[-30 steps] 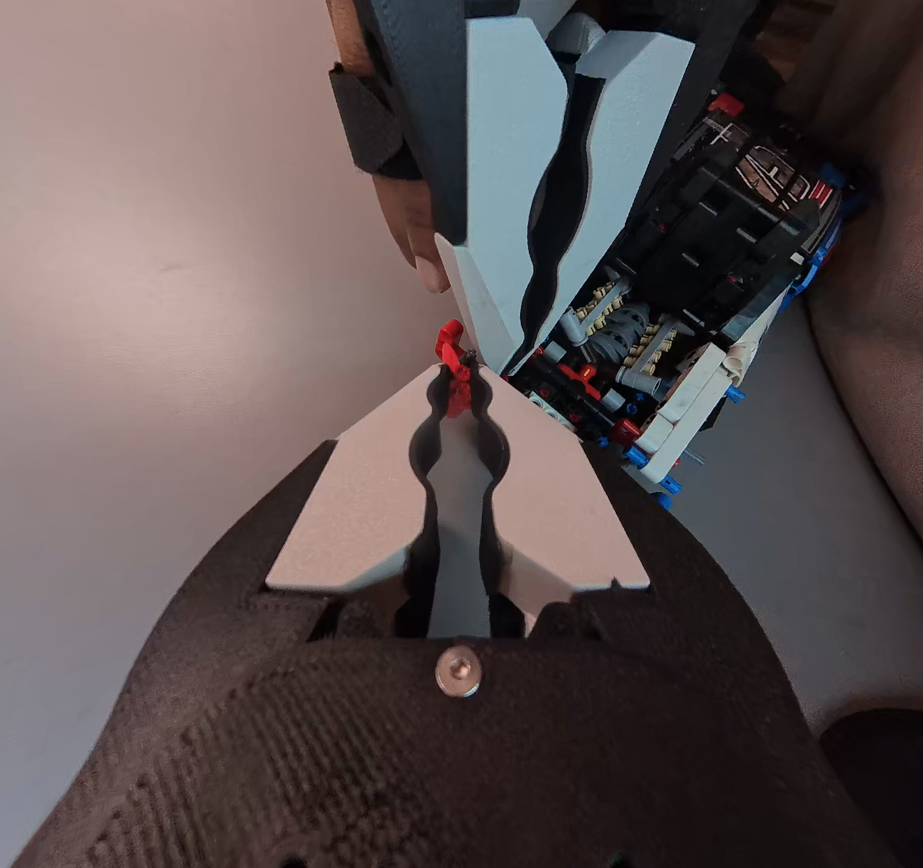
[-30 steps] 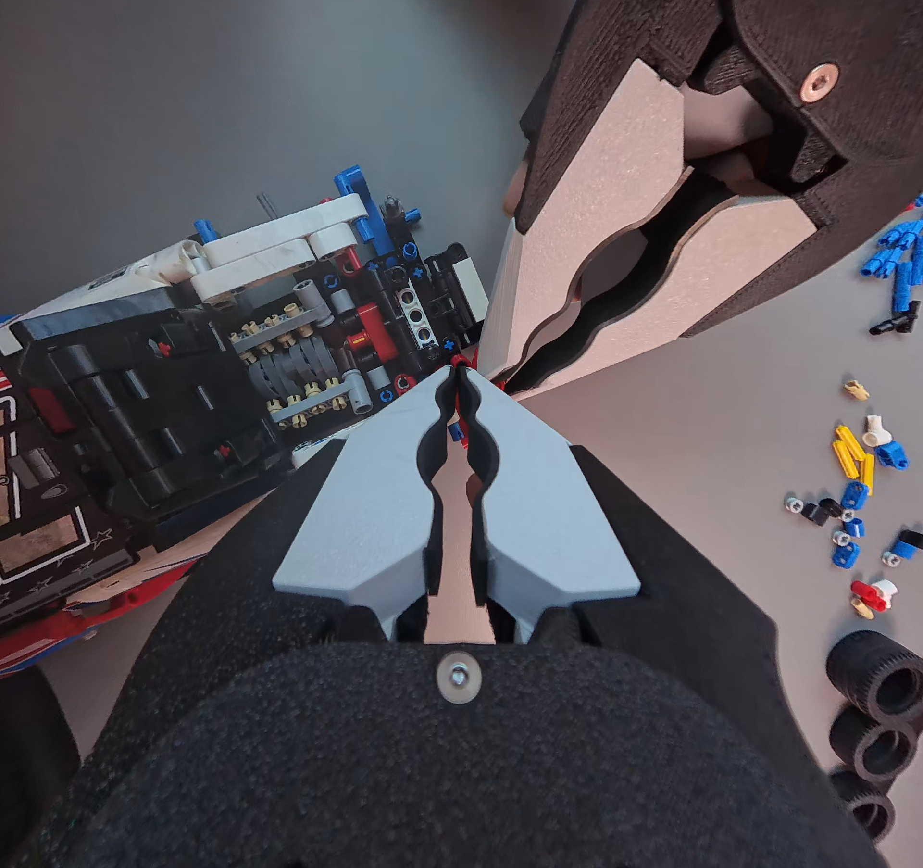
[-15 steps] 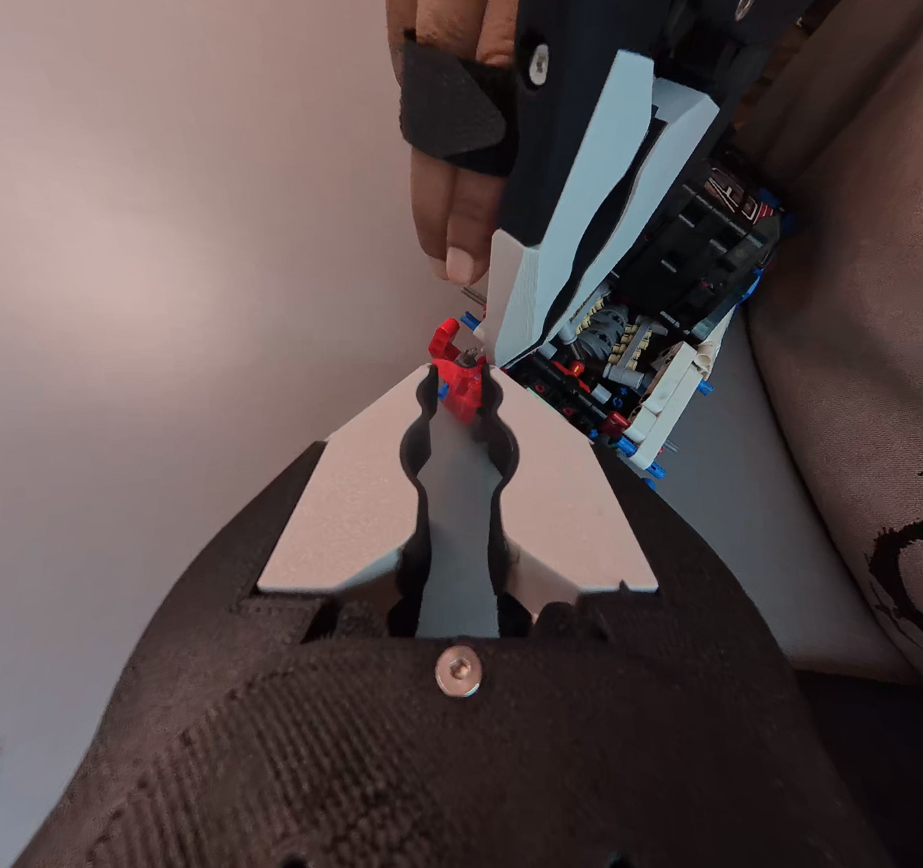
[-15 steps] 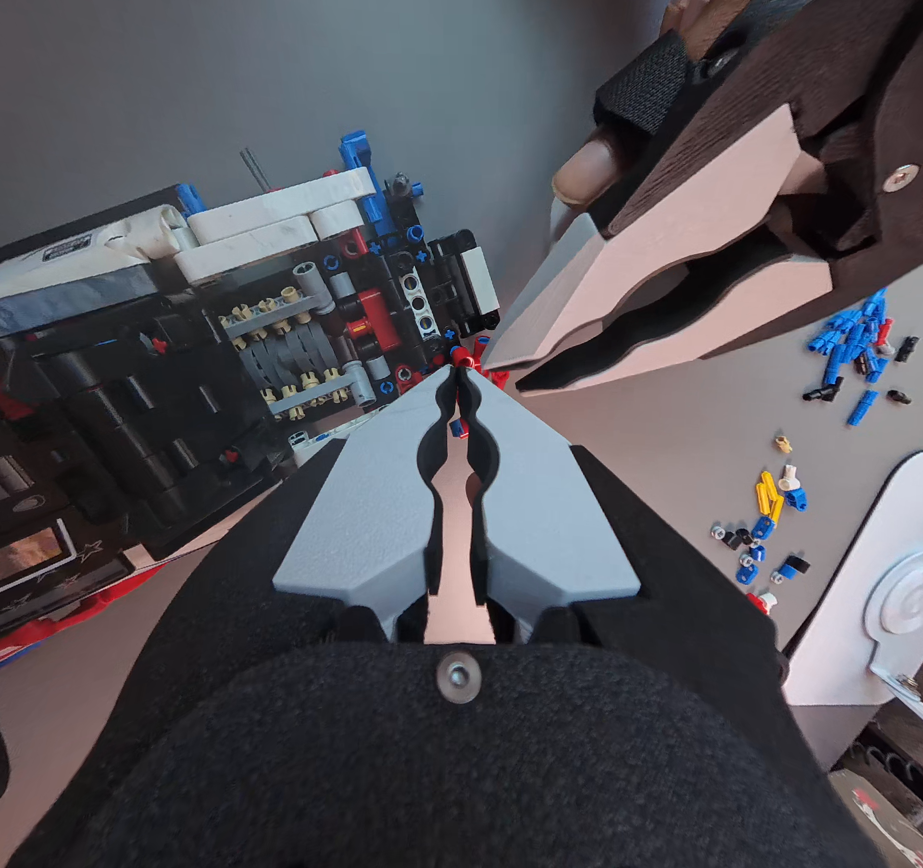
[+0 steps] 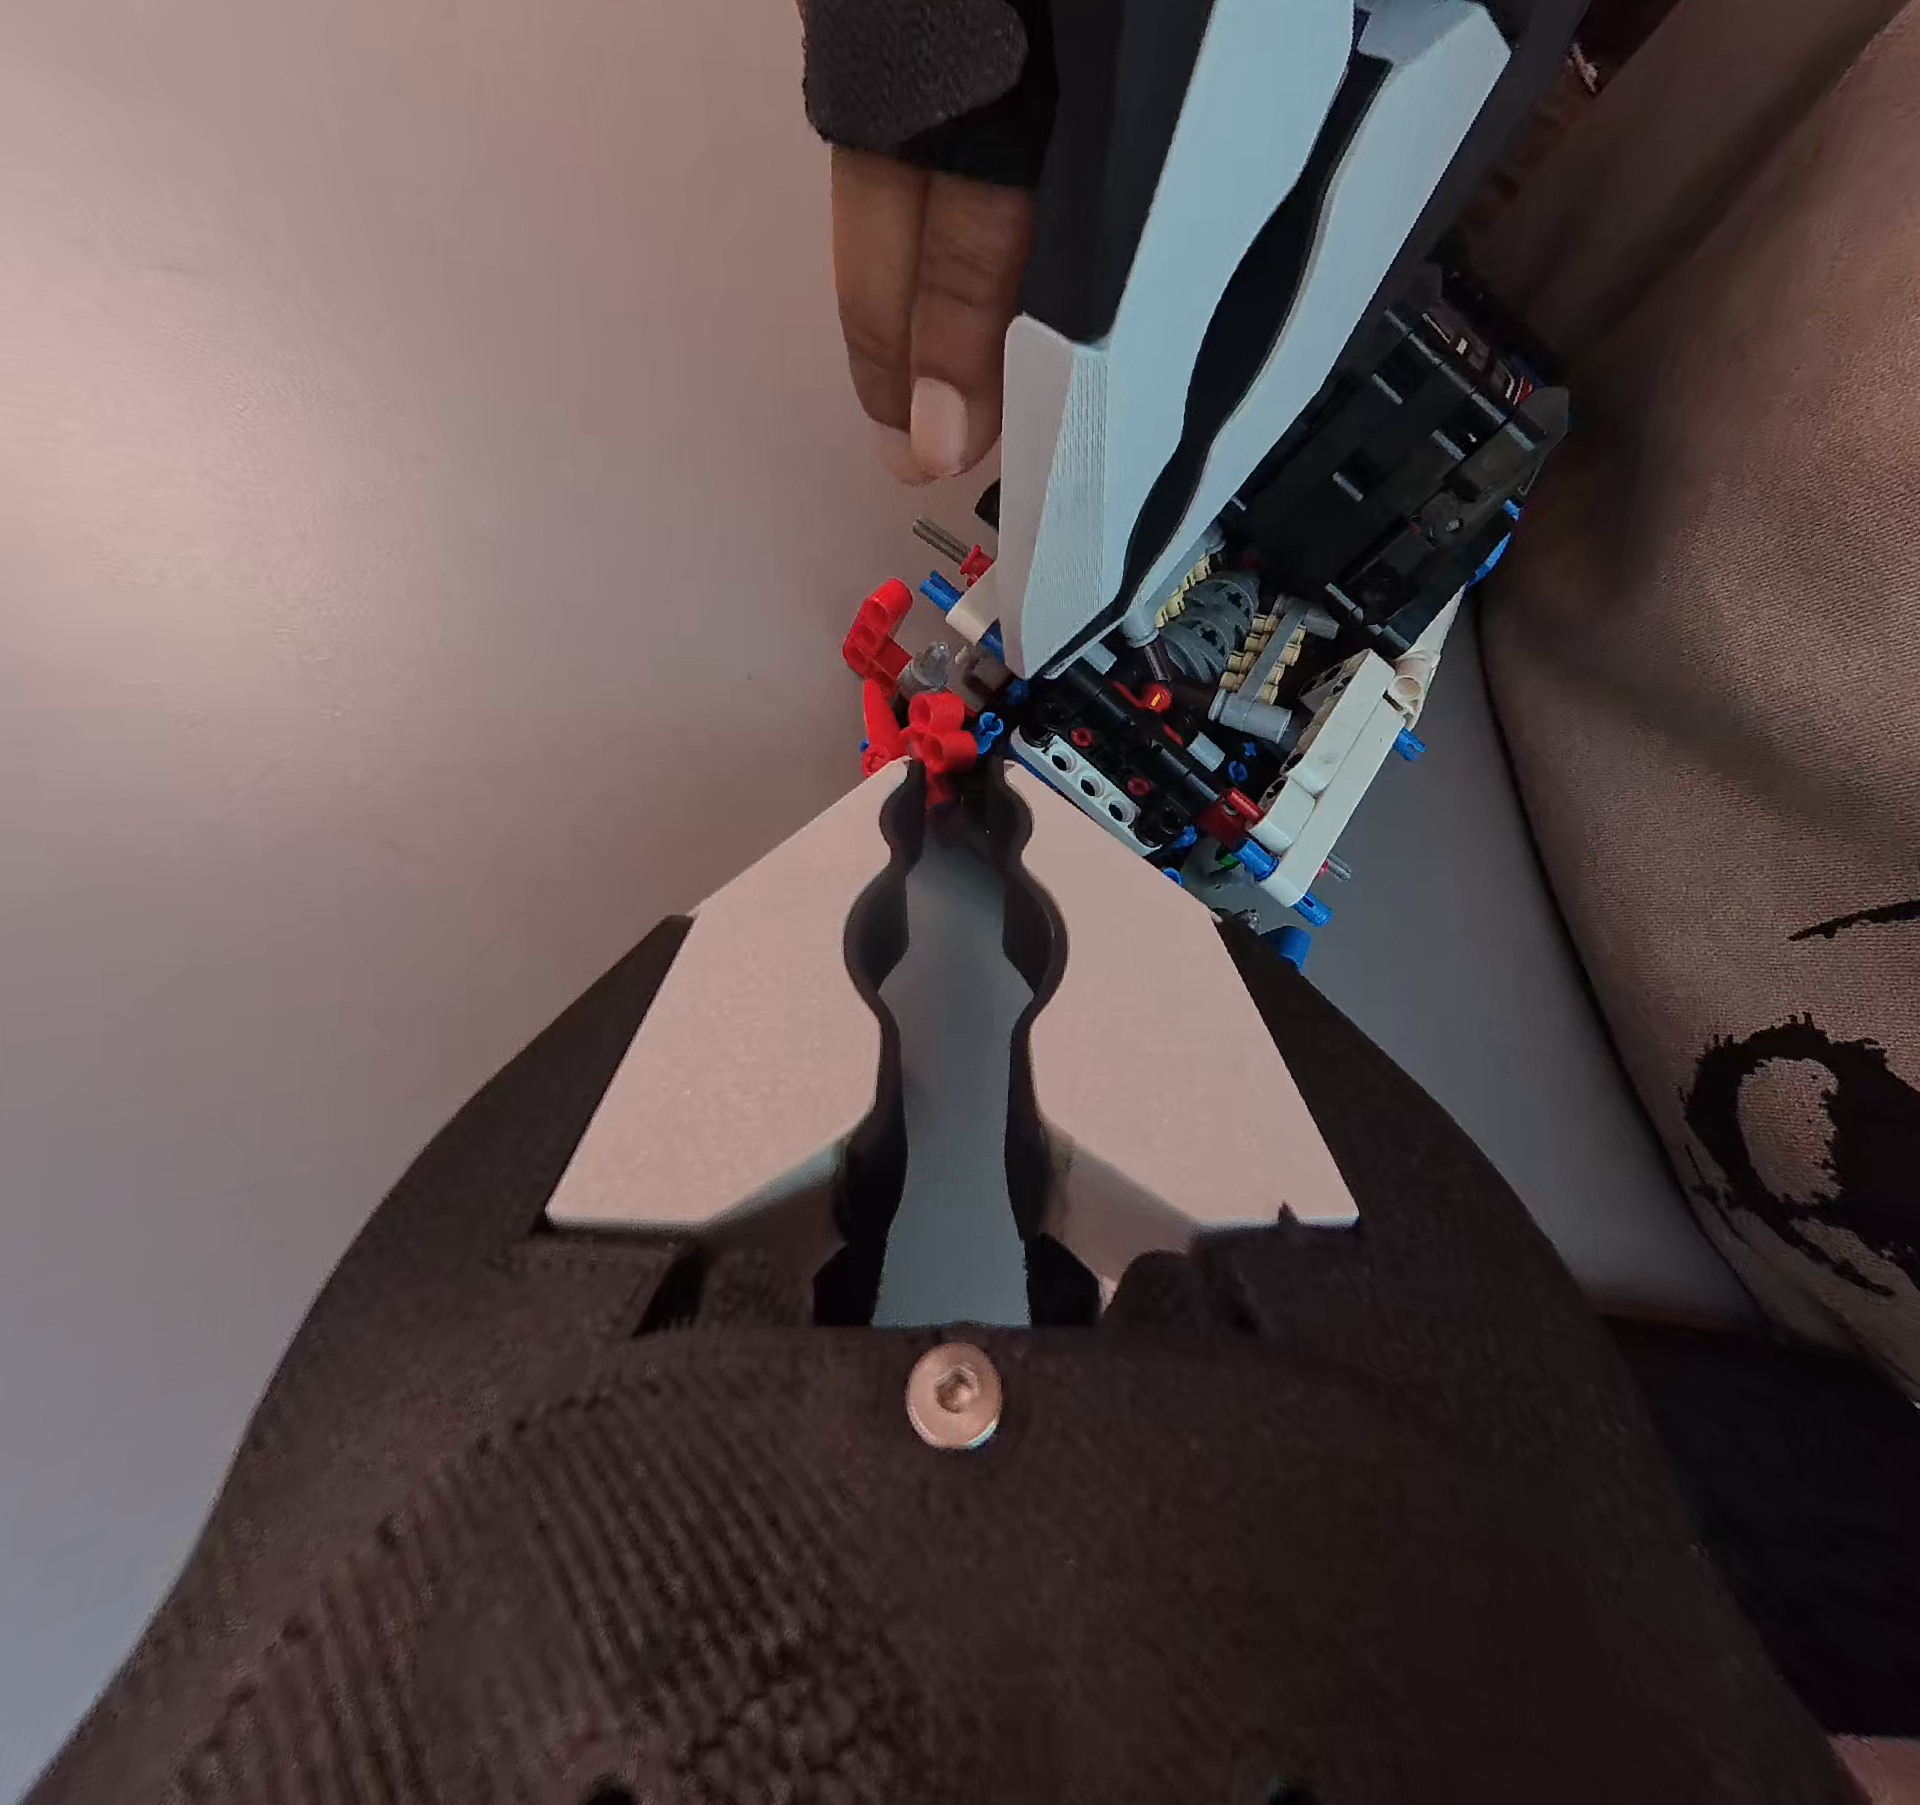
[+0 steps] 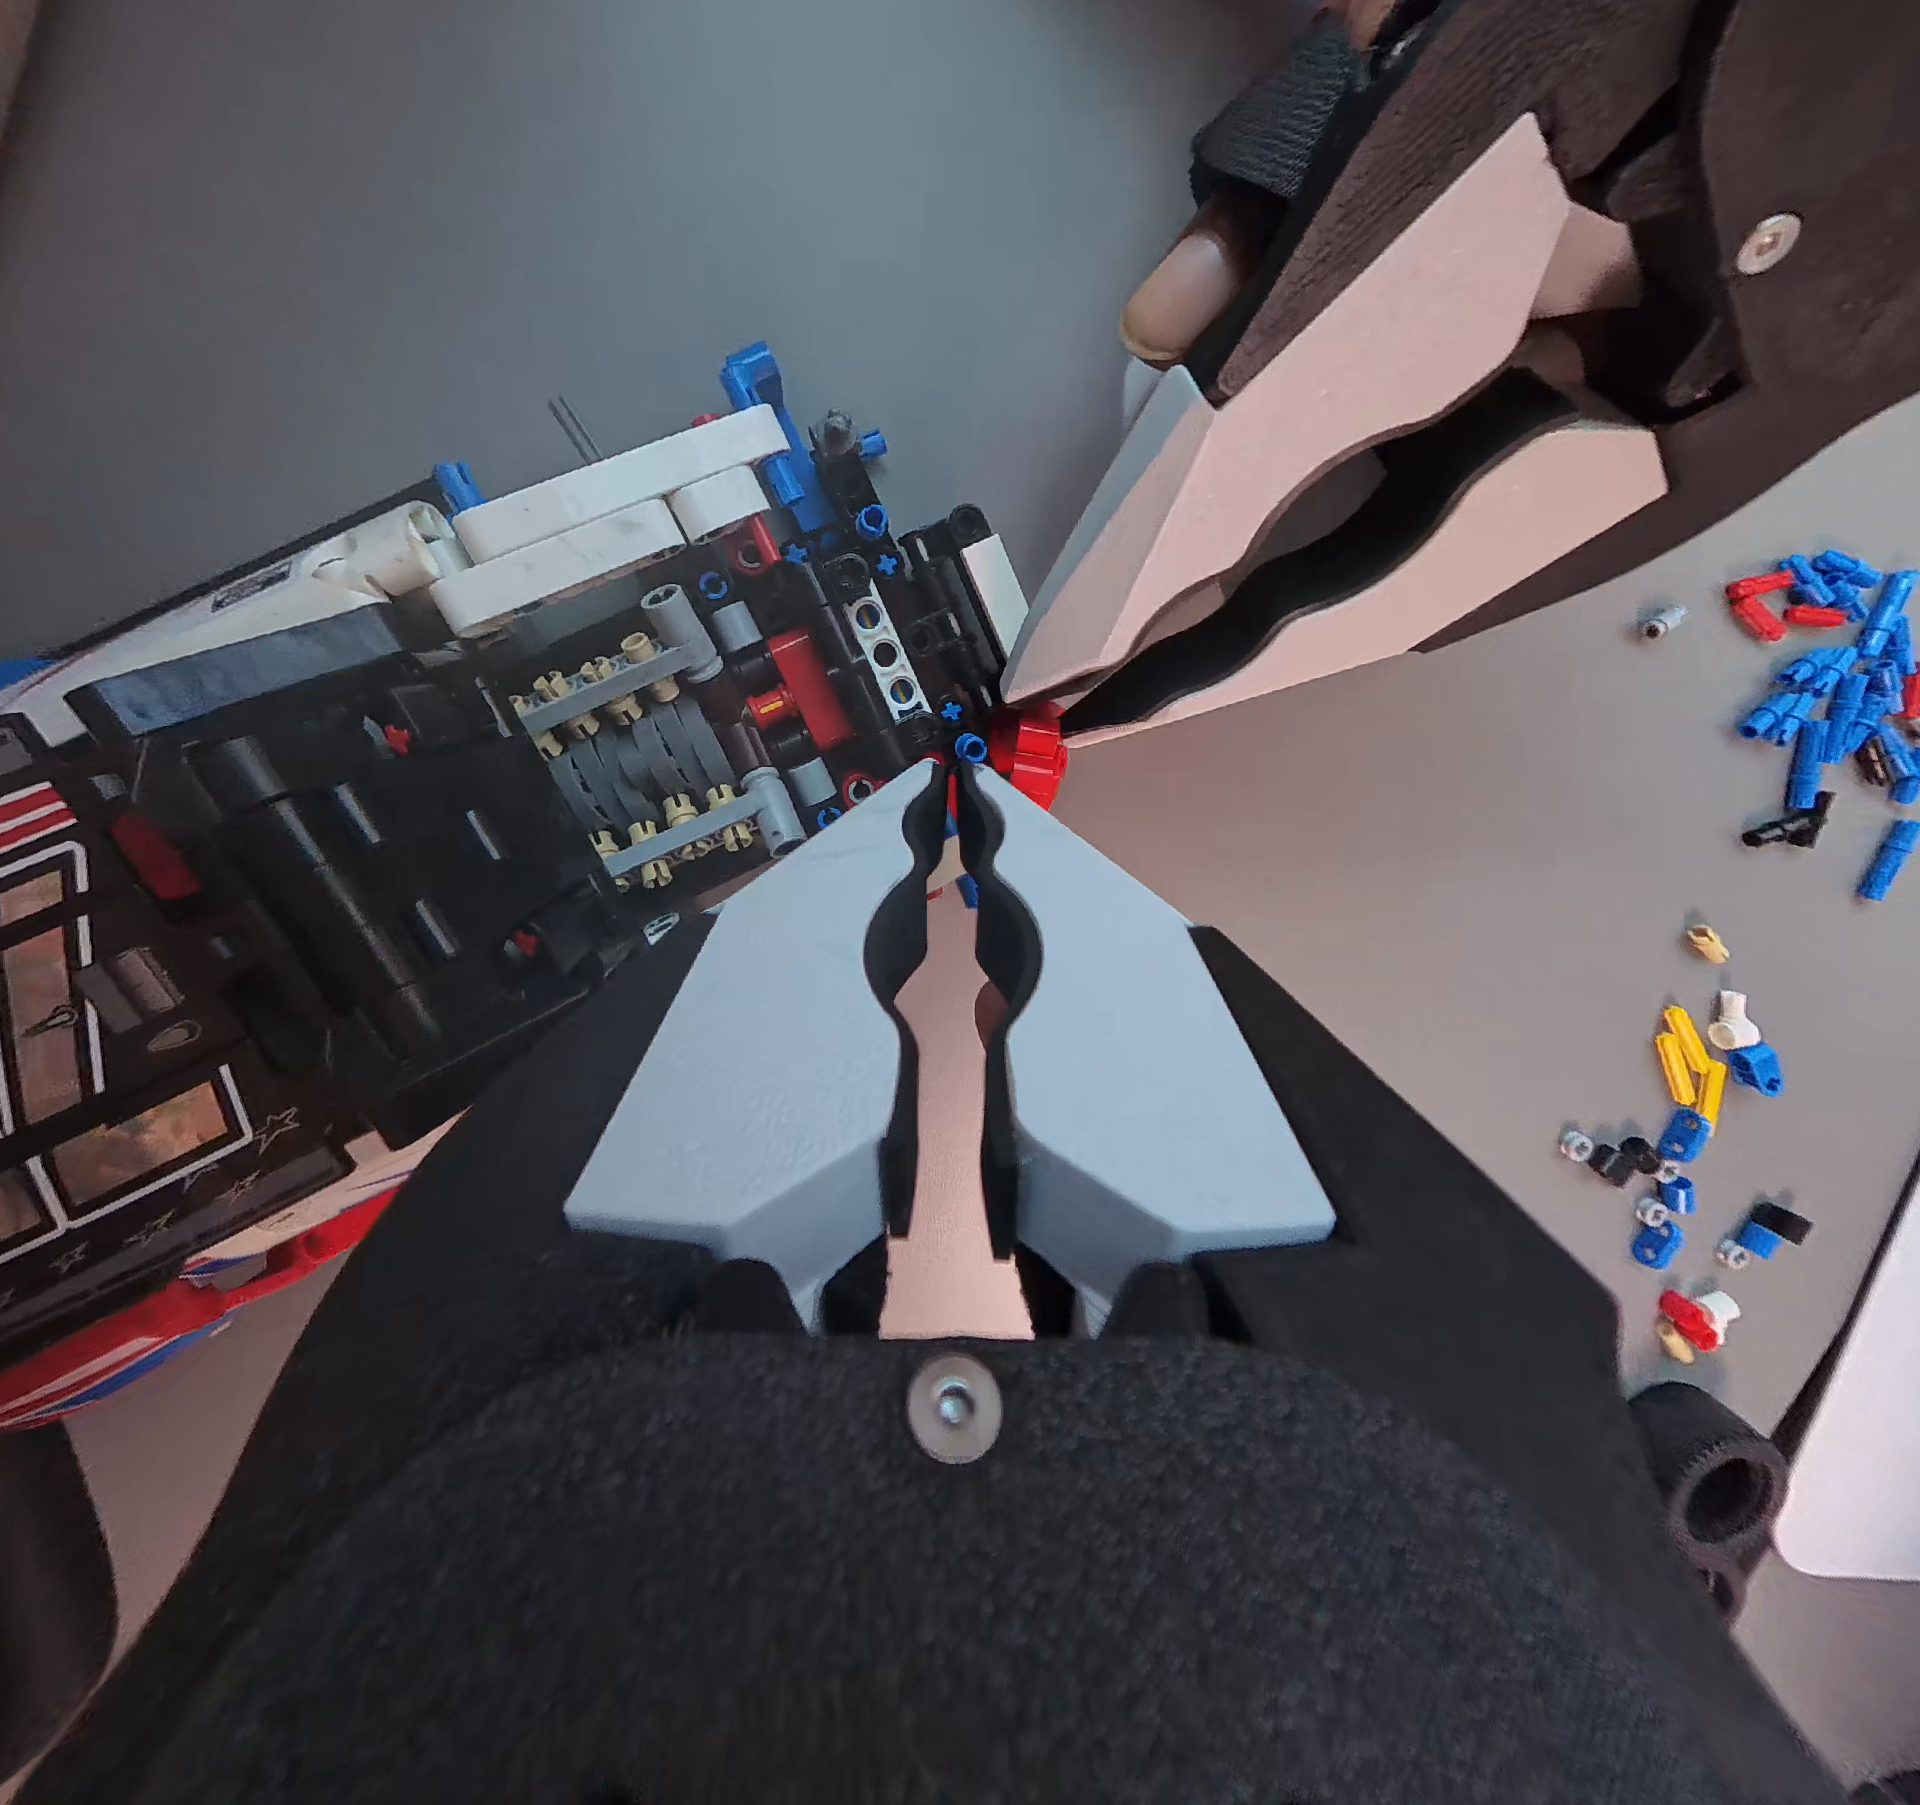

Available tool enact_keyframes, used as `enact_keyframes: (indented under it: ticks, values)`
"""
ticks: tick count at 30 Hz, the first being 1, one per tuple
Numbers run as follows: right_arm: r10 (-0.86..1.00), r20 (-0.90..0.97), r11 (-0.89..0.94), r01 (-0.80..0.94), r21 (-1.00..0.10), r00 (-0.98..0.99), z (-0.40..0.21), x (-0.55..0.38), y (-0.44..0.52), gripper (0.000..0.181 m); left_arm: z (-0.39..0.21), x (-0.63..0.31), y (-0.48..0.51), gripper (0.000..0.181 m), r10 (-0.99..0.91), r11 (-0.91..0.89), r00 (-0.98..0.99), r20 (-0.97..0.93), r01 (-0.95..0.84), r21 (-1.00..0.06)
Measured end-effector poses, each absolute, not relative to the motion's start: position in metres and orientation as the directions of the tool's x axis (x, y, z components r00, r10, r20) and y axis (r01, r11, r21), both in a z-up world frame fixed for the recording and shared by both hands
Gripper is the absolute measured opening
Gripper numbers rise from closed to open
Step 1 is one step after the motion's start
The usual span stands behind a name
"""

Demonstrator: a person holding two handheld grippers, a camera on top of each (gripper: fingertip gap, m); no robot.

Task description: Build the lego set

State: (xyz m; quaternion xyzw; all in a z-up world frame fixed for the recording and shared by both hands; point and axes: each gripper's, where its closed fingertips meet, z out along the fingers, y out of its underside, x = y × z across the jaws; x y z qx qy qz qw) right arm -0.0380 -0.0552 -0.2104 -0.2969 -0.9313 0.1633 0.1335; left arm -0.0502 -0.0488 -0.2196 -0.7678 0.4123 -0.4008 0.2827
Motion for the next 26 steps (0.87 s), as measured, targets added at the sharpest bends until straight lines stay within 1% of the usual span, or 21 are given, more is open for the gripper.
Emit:
enact_keyframes:
  ticks: [1,4,7,9,10,12,14,16,20,22,26]
  values:
    - [0.614,0.146,0.754,0.521,-0.4,-0.776,-0.208,-0.04,-0.053,0.0,-0.22,-0.05,-0.049,0.009,-0.859,-0.501,0.339,0.383,-0.406,-0.764]
    - [0.677,0.105,0.683,0.568,-0.459,-0.729,-0.205,-0.049,-0.047,0.007,-0.22,-0.05,-0.049,0.009,-0.863,-0.495,0.338,0.377,-0.409,-0.767]
    - [0.7,0.038,0.643,0.606,-0.468,-0.713,-0.212,-0.052,-0.046,0.013,-0.219,-0.05,-0.05,0.008,-0.865,-0.49,0.336,0.372,-0.41,-0.769]
    - [0.694,0.001,0.642,0.618,-0.454,-0.72,-0.22,-0.051,-0.046,0.012,-0.219,-0.05,-0.05,0.008,-0.868,-0.485,0.332,0.369,-0.411,-0.772]
    - [0.698,-0.01,0.626,0.617,-0.476,-0.716,-0.218,-0.054,-0.048,0.007,-0.218,-0.051,-0.051,0.008,-0.87,-0.482,0.331,0.366,-0.412,-0.773]
    - [0.689,0.004,0.64,0.606,-0.471,-0.725,-0.218,-0.054,-0.046,0.004,-0.217,-0.055,-0.05,0.009,-0.867,-0.483,0.344,0.36,-0.404,-0.777]
    - [0.652,0.08,0.69,0.546,-0.475,-0.754,-0.217,-0.054,-0.045,0.005,-0.216,-0.06,-0.048,0.011,-0.855,-0.499,0.359,0.373,-0.382,-0.778]
    - [0.608,0.168,0.73,0.463,-0.504,-0.776,-0.211,-0.055,-0.049,0.005,-0.217,-0.063,-0.049,0.015,-0.839,-0.527,0.363,0.404,-0.36,-0.77]
    - [0.507,0.398,0.818,0.28,-0.503,-0.764,-0.203,-0.054,-0.051,0.004,-0.213,-0.059,-0.052,0.021,-0.821,-0.559,0.336,0.461,-0.313,-0.768]
    - [0.469,0.478,0.853,0.24,-0.464,-0.742,-0.203,-0.054,-0.049,0.004,-0.213,-0.057,-0.05,0.021,-0.826,-0.551,0.339,0.451,-0.311,-0.774]
    - [0.431,0.555,0.879,0.191,-0.437,-0.712,-0.203,-0.053,-0.05,0.005,-0.214,-0.054,-0.044,0.017,-0.82,-0.551,0.365,0.441,-0.296,-0.78]
